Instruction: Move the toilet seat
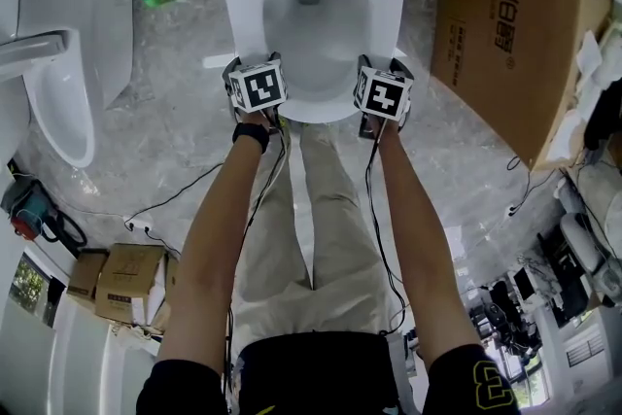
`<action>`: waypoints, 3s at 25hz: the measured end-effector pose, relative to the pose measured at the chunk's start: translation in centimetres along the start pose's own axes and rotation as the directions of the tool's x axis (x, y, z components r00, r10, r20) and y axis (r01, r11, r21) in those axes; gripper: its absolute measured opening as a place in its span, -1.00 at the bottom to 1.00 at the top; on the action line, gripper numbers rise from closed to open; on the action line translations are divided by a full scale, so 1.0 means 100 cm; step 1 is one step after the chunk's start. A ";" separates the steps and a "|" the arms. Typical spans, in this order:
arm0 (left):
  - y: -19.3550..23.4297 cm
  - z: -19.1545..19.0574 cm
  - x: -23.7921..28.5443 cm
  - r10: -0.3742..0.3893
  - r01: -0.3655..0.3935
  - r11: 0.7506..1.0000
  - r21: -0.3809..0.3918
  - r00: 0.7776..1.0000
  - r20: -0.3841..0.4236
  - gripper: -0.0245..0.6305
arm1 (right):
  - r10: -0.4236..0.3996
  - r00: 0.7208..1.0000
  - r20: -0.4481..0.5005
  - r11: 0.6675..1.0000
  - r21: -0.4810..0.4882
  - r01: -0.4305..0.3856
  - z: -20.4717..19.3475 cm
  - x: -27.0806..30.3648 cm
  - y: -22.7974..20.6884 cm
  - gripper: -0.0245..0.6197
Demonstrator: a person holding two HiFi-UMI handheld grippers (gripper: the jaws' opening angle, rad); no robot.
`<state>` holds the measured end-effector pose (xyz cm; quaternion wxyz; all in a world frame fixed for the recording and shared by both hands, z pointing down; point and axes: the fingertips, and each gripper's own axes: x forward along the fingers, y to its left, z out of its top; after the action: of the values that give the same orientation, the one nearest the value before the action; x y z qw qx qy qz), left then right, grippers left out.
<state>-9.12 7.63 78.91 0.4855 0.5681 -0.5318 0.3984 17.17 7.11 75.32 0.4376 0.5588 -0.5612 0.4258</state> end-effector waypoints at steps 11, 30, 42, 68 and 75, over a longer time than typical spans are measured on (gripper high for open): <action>0.002 -0.001 -0.009 0.003 -0.003 1.000 -0.011 1.000 0.013 0.04 | 0.021 1.000 -0.001 1.000 -0.012 -0.021 0.001 -0.004 0.000 -0.01; -0.003 0.015 -0.052 -0.076 0.076 0.997 -0.006 0.996 0.046 0.00 | 0.052 0.999 0.009 0.998 0.039 -0.052 0.009 -0.039 -0.002 -0.06; -0.007 0.022 -0.079 -0.148 0.148 0.989 -0.005 0.988 0.043 0.00 | 0.109 0.993 0.039 0.993 0.048 -0.111 0.020 -0.066 0.000 -0.08; -0.012 0.052 -0.137 -0.234 0.238 0.971 -0.027 0.967 0.104 0.00 | 0.230 0.966 0.115 0.972 0.015 -0.233 0.052 -0.125 0.003 -0.10; -0.014 0.064 -0.154 -0.261 0.269 0.962 -0.042 0.956 0.131 0.01 | 0.259 0.955 0.144 0.964 0.013 -0.264 0.065 -0.142 0.002 -0.12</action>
<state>-9.92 4.68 62.41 0.5171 0.6433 -0.4916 0.2776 16.73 4.40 59.89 0.3275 0.5153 -0.6528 0.4484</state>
